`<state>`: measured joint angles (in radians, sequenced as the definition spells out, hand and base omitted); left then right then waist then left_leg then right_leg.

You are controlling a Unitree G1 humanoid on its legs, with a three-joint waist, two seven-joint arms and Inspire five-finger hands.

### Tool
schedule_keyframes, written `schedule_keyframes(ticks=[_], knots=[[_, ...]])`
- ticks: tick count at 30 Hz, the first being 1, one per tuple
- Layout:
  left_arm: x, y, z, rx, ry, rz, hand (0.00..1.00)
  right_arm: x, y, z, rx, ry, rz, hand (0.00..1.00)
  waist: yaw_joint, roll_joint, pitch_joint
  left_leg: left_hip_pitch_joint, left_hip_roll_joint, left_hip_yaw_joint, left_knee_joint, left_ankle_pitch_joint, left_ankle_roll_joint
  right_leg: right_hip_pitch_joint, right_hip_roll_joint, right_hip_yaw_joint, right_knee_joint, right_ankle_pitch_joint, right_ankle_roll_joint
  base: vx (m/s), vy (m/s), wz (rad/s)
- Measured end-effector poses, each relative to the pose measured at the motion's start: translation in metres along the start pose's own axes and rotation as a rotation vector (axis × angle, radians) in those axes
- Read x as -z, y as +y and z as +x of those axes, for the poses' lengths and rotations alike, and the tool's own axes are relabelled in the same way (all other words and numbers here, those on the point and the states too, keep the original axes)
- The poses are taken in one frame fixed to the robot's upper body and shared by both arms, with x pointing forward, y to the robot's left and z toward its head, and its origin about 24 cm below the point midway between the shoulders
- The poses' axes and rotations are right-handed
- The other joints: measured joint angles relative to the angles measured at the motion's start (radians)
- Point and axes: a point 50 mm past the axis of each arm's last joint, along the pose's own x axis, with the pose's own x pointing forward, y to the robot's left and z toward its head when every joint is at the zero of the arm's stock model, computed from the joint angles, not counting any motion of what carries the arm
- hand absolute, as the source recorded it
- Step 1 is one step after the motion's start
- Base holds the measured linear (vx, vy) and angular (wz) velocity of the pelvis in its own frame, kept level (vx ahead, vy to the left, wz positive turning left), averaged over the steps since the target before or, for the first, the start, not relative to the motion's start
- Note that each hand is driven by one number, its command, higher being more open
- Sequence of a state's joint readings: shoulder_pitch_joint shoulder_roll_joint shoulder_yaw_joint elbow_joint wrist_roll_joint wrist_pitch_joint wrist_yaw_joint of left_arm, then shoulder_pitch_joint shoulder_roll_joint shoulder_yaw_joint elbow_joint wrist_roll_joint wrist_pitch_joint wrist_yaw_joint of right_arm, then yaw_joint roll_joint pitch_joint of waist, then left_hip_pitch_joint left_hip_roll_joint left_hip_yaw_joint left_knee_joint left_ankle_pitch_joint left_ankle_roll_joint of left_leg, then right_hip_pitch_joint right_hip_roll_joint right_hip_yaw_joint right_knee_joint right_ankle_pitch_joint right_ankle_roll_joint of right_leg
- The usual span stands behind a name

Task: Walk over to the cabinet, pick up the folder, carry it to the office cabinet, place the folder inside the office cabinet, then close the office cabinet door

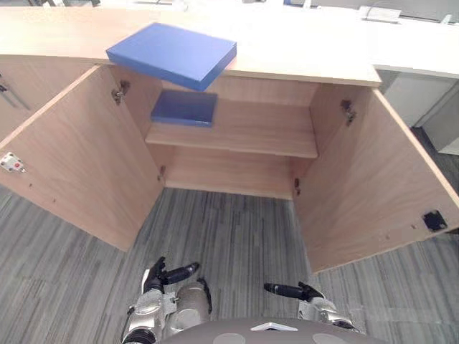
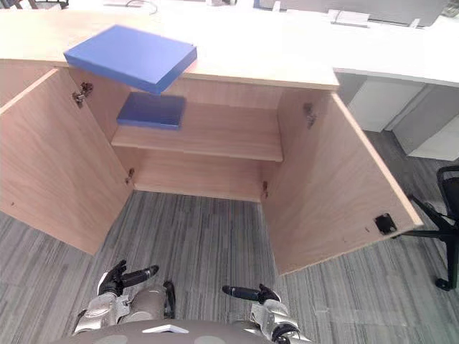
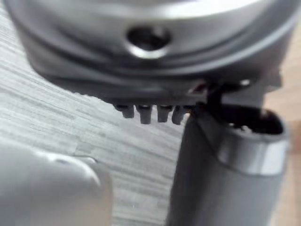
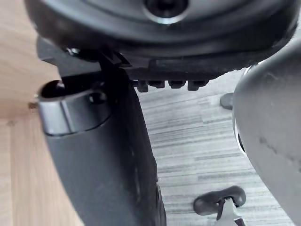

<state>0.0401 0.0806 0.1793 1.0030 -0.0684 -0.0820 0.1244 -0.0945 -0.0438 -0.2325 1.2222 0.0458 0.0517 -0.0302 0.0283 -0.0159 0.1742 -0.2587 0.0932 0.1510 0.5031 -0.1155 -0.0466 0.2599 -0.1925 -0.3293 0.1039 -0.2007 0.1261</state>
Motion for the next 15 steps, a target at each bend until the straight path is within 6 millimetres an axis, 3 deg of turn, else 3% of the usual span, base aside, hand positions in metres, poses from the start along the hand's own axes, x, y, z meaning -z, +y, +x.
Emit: schedule_keyframes(ticks=[3, 6, 8, 10, 12, 13, 15], knots=[[0.011, 0.005, -0.001, -0.014, 0.045, 0.004, 1.0, -0.003, -0.005, 0.0, 0.01, -0.011, 0.013, 1.0, 0.0, 0.03, 0.003, 0.019, -0.023, 0.002, -0.021, -0.01, 0.012, 0.025, -0.025, -0.014, -0.036, 0.023, 0.032, 0.07, 0.13, -0.03], [0.016, 0.007, -0.002, -0.019, 0.077, 0.002, 1.0, 0.0, -0.015, 0.0, 0.029, 0.003, 0.028, 1.0, -0.003, 0.032, 0.0, 0.067, -0.068, 0.016, -0.114, 0.014, 0.03, 0.028, -0.064, -0.02, -0.035, 0.025, 0.036, -0.02, 0.071, -0.06], [0.031, 0.013, -0.007, -0.032, 0.115, 0.008, 1.0, 0.011, -0.025, -0.002, 0.055, 0.028, 0.036, 1.0, -0.005, 0.013, -0.012, 0.142, -0.135, 0.028, -0.251, 0.059, 0.045, 0.025, -0.115, -0.02, -0.033, 0.012, 0.013, -0.03, 0.084, -0.2], [0.04, 0.016, -0.01, -0.038, 0.142, 0.01, 1.0, 0.017, -0.033, -0.003, 0.074, 0.048, 0.022, 1.0, -0.008, 0.01, -0.024, 0.187, -0.185, 0.023, -0.339, 0.094, 0.059, 0.021, -0.149, -0.02, -0.028, -0.002, -0.013, 0.02, 0.104, -0.13], [0.043, 0.018, -0.012, -0.041, 0.149, 0.012, 1.0, 0.021, -0.038, -0.004, 0.085, 0.065, 0.027, 1.0, -0.008, 0.003, -0.025, 0.216, -0.229, -0.001, -0.385, 0.099, 0.071, 0.018, -0.179, -0.024, 0.003, -0.033, -0.075, 0.08, 0.13, 0.03], [0.044, 0.02, -0.012, -0.045, 0.152, 0.016, 1.0, 0.024, -0.04, -0.005, 0.09, 0.076, 0.027, 1.0, -0.006, -0.009, -0.03, 0.236, -0.256, -0.023, -0.407, 0.093, 0.082, 0.019, -0.203, -0.03, 0.046, -0.047, -0.119, 0.12, 0.052, 0.18], [0.046, 0.019, -0.013, -0.04, 0.159, 0.03, 1.0, 0.024, -0.044, -0.005, 0.103, 0.067, 0.021, 1.0, -0.011, -0.003, -0.036, 0.263, -0.26, -0.041, -0.429, 0.105, 0.094, -0.06, -0.244, -0.035, 0.253, -0.012, -0.127, 0.14, 0.052, 0.22]])
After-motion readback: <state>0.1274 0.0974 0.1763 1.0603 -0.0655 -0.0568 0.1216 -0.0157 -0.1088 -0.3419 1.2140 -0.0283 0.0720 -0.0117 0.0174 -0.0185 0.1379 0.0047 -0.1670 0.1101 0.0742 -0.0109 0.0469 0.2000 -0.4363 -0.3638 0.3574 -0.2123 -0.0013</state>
